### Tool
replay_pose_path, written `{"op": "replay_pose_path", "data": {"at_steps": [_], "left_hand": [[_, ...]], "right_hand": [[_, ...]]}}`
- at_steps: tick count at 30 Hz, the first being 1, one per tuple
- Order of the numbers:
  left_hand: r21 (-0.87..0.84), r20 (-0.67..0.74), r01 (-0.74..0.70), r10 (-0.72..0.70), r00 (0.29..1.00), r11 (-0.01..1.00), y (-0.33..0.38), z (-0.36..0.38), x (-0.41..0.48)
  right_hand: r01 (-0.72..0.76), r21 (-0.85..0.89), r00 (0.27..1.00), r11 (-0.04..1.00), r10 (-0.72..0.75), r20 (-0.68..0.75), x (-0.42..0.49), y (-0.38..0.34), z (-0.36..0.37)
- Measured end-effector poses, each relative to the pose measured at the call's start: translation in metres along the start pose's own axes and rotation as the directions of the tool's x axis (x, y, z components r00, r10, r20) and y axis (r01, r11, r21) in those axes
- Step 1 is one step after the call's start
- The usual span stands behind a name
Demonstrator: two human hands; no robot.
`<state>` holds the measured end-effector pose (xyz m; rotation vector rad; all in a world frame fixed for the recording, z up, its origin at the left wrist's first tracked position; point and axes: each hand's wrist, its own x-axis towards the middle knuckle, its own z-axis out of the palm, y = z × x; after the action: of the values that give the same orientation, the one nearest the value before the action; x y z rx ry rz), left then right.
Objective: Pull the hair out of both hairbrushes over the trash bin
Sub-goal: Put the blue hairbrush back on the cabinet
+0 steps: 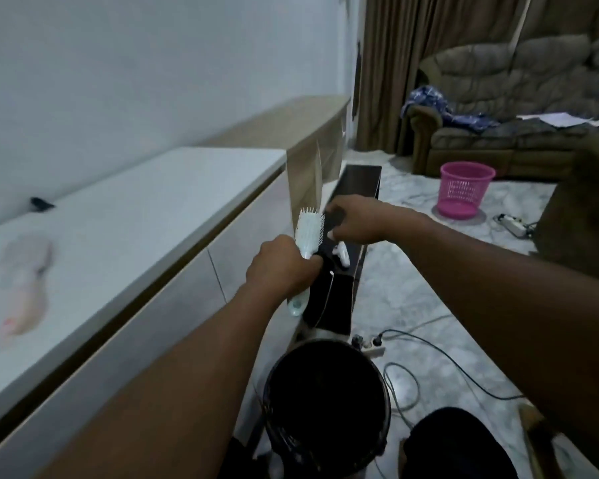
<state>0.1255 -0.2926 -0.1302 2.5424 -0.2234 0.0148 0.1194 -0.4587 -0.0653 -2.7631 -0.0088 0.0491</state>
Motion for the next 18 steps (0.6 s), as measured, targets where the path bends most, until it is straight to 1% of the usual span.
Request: {"op": "replay_pose_path", "data": {"at_steps": [4, 8, 11, 15, 18], "left_hand": [[0.028, -0.131, -0.101, 0.104, 0.986, 0.994, 0.03, -0.065, -0.025], [0.048, -0.227, -0.101, 0.109, 0.968, 0.994, 0.04, -0.121, -0.046], [0.095, -0.288, -0.089, 0.112, 0.951, 0.992, 0.036, -0.164, -0.059], [0.104, -0.343, -0.047, 0.08, 0.936, 0.993, 0.014, -0.214, -0.075], [0.105, -0.388, -0.013, 0.053, 0.92, 0.994, -0.011, -0.246, -0.086]], "right_hand": [[0.064, 0.003, 0.993, 0.998, -0.063, -0.104, -0.027, -0.042, -0.052], [0.124, 0.009, 0.979, 0.992, -0.121, -0.163, -0.047, -0.084, -0.085], [0.205, 0.013, 0.961, 0.979, -0.198, -0.191, -0.056, -0.122, -0.102], [0.318, -0.037, 0.922, 0.947, -0.318, -0.221, -0.059, -0.177, -0.112], [0.39, -0.037, 0.895, 0.92, -0.389, -0.217, -0.052, -0.217, -0.11]]}}
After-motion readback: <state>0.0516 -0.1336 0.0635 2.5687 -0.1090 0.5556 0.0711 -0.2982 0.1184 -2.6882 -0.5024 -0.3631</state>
